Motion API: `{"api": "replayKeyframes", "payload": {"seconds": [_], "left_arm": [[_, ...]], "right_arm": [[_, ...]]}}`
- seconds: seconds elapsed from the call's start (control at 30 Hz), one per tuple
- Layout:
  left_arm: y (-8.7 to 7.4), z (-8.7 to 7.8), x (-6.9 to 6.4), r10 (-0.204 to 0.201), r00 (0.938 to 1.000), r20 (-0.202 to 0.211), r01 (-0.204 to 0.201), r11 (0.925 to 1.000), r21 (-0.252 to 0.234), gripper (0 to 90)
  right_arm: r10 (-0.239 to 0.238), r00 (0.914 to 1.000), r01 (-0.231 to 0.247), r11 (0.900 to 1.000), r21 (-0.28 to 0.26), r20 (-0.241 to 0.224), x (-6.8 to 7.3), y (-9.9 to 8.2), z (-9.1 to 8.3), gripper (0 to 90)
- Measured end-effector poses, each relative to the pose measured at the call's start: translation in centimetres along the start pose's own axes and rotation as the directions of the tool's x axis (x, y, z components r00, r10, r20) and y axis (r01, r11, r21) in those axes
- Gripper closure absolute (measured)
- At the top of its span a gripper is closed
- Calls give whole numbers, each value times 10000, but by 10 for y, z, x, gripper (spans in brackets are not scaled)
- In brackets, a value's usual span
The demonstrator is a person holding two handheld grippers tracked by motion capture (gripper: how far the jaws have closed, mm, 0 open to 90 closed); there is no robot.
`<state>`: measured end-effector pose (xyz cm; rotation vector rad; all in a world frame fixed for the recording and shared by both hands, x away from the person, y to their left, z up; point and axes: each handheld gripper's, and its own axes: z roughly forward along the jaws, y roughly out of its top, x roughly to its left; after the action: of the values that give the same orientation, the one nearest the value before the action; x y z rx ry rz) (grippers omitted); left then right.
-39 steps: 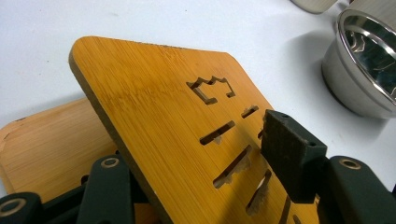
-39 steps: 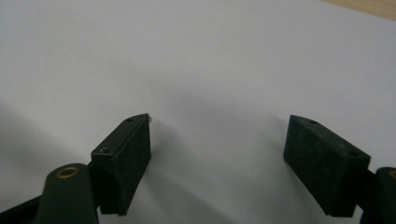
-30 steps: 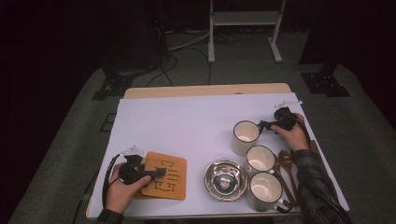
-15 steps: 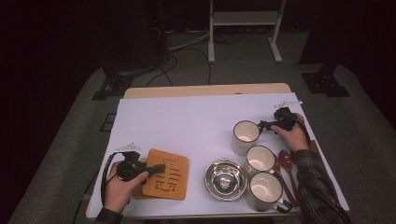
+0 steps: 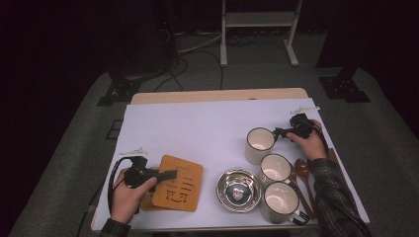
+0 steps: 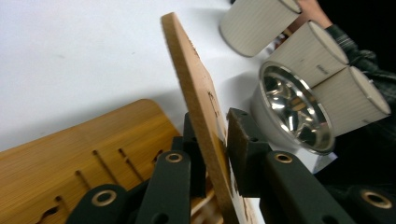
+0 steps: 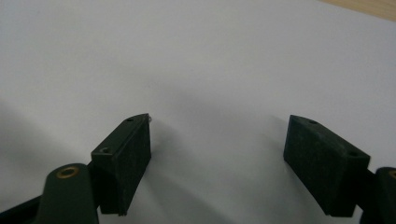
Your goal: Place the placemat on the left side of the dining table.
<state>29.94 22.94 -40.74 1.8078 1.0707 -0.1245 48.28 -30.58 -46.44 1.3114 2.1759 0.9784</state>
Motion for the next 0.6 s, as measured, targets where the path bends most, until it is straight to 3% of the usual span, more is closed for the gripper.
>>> {"api": "replayKeyframes", "payload": {"seconds": [0.27,0.6], "left_arm": [[3,2,-2,5,9989,470,-2,10000,-81,809],[8,4,-6,-129,9894,1445,169,9995,-267,862]], "right_arm": [[-28,10000,28,10000,-17,9,0,0,0,216],[-10,10000,10,10000,-12,7,0,0,0,216]]}}
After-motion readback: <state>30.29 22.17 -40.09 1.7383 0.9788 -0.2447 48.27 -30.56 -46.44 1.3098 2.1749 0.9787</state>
